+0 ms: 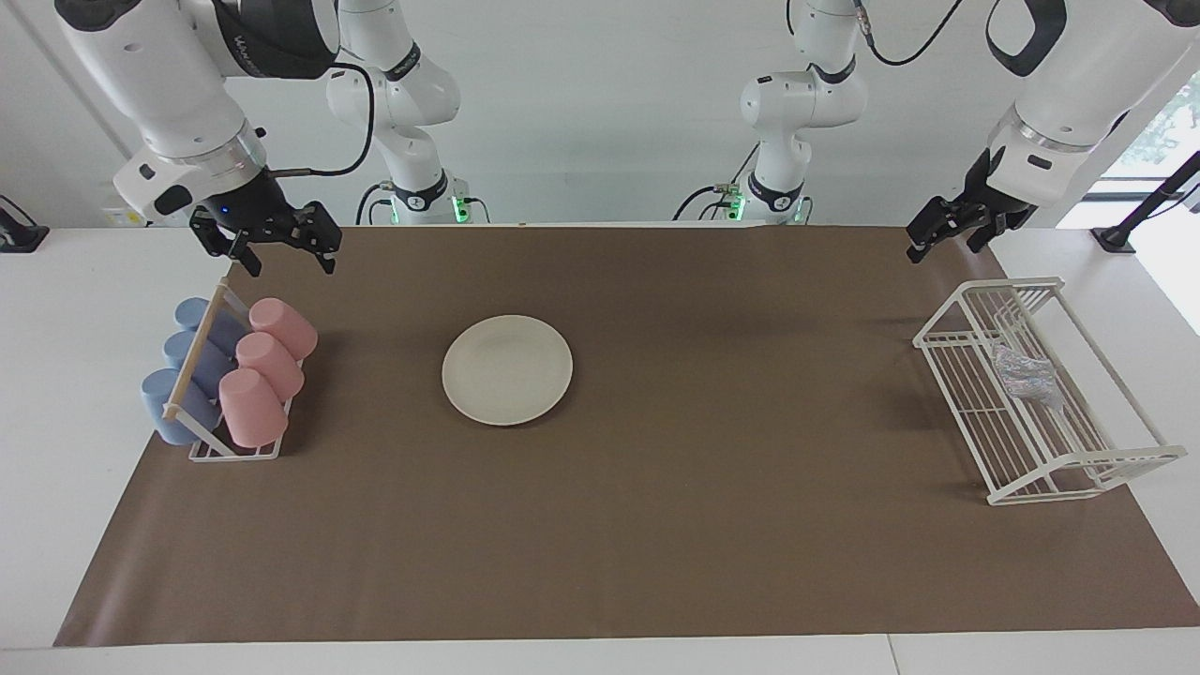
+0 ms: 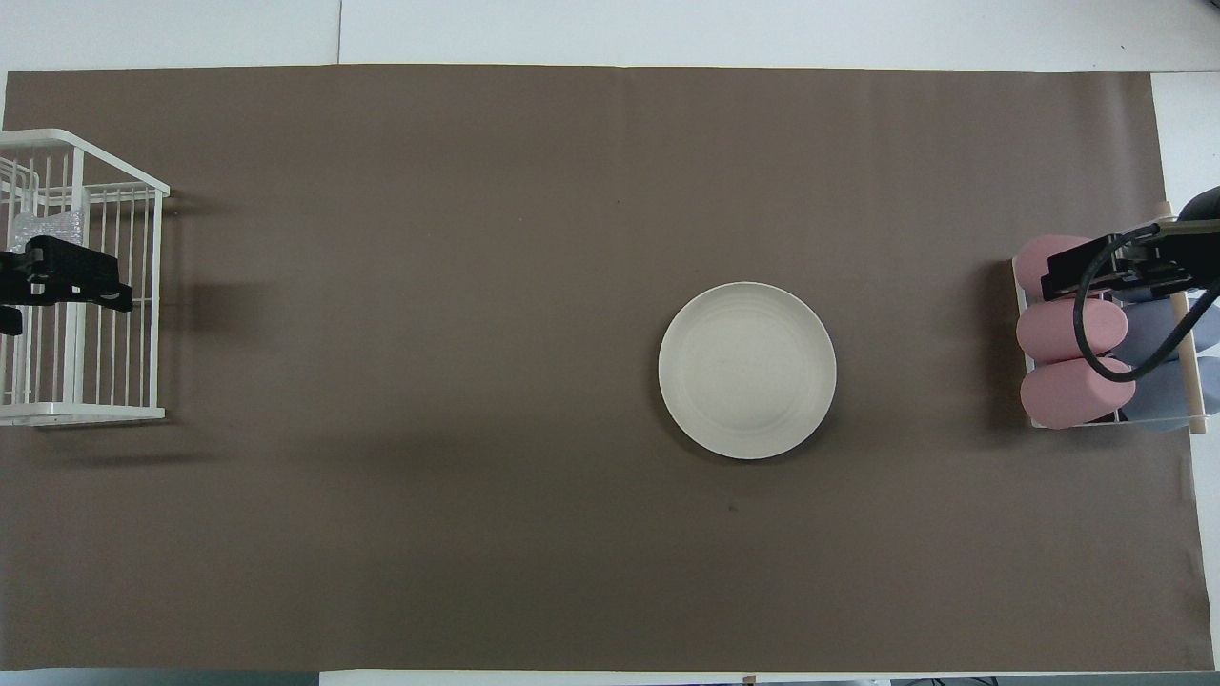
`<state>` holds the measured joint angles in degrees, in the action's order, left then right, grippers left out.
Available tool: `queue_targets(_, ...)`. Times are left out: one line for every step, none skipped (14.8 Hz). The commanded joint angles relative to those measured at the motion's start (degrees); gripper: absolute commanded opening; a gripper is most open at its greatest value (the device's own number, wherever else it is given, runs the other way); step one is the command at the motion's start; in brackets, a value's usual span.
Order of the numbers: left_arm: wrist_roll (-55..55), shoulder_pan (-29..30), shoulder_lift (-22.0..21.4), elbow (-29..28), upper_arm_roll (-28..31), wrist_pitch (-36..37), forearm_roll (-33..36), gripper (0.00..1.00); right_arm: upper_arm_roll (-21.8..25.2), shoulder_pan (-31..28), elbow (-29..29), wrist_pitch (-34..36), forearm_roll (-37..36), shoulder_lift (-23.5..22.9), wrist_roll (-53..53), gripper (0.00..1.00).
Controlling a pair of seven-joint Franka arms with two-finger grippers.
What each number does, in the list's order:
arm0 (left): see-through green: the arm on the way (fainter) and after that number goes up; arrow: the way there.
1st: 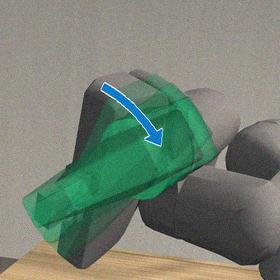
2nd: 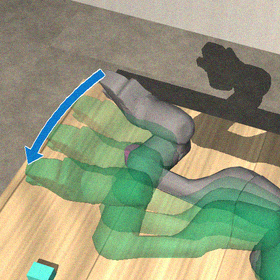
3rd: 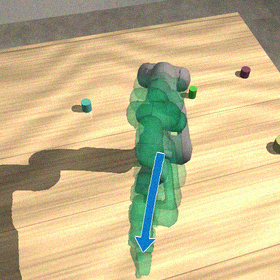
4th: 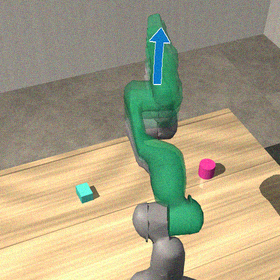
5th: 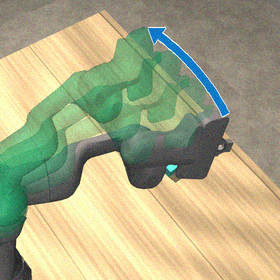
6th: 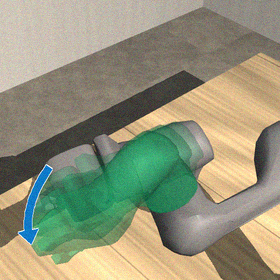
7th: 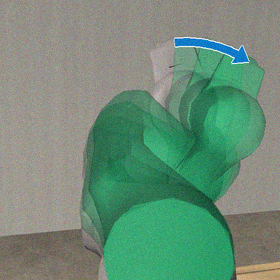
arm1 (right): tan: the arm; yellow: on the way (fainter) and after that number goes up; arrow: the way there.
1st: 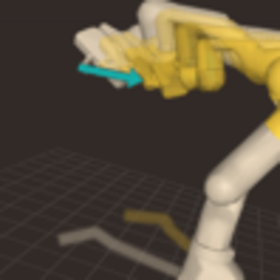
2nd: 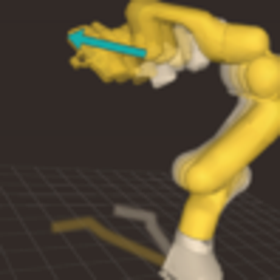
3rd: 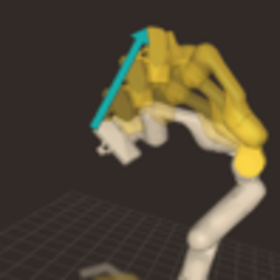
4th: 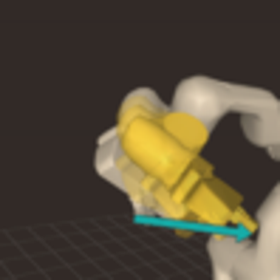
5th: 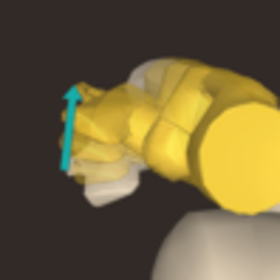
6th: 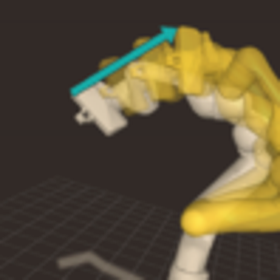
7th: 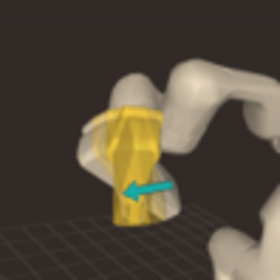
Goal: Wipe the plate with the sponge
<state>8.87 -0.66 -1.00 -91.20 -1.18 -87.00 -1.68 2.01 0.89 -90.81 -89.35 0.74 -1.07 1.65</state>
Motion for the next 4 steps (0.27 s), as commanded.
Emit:
queue_targets(-0.3, 0.7, 0.1, 0.8, -0.4, 1.1, -0.8, 1.0, -0.5, -0.7, -1.1, 0.7, 0.2, 1.3, -0.8, 1.0)
queue_targets(-0.3, 0.8, 0.1, 0.8, -0.5, 1.0, -0.9, 1.0, -0.5, -0.7, -1.1, 0.7, 0.2, 1.3, -0.8, 1.0)
queue_targets(-0.3, 0.7, 0.1, 0.8, -0.5, 1.0, -0.9, 1.0, -0.5, -0.7, -1.1, 0.7, 0.2, 1.3, -0.8, 1.0)
queue_targets(-0.3, 0.7, 0.2, 0.8, -0.4, 0.8, -0.9, 1.0, -0.5, -0.7, -1.1, 0.7, 0.2, 1.3, -0.8, 1.0)
